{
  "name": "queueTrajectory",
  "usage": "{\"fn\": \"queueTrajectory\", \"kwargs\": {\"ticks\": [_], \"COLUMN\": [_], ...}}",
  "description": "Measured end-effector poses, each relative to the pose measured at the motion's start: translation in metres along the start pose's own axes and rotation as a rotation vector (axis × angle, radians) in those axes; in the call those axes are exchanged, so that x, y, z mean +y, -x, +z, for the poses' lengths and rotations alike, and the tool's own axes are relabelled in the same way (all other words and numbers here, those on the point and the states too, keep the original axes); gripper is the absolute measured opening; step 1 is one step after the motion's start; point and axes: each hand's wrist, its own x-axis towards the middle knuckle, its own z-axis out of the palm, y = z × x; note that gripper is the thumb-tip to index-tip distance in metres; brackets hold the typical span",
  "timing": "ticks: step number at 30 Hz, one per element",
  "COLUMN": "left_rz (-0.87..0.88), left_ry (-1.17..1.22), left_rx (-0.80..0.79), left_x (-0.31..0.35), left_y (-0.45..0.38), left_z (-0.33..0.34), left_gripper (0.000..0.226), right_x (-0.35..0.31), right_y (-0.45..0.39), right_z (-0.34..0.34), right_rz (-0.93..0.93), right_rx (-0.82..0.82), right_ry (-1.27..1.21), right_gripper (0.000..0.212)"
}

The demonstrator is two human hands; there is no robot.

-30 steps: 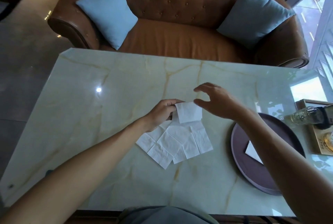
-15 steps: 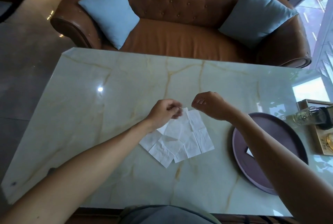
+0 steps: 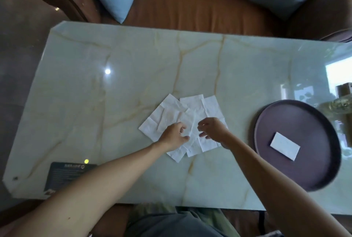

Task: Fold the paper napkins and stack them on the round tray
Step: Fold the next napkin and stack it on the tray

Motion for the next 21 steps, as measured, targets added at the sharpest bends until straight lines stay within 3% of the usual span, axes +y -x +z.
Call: {"fn": "queueTrajectory", "kwargs": {"ticks": [4,7,17,21], "left_rz": [0.011,0.003,-0.015,-0.022], "left_ry": [0.012,0.035,0.123,0.139], "left_rx": [0.037,0.056,0.062,0.079], "left_x": [-0.004,-0.009,-0.016,-0.012], "left_y": [-0.013,-0.017,-0.021,-0.018], "left_z": [0.013,0.016,0.018,0.015], "left_gripper": [0.046,0.046,0.041,0.047], "right_x": [0.007,0.005,-0.02,-0.031], "right_y": [-0.019,-0.026,-0.034,-0.031], "right_z": [0.029,0.038,0.045,0.049], "right_rz": [0.165,0.177,0.222,0.243], "right_rx": [0.089,0.16,0.167,0.15], "right_ry": [-0.277,-0.269,-0.221,-0.25], "right_gripper": [0.01,0.009,0.02,0.009]}}
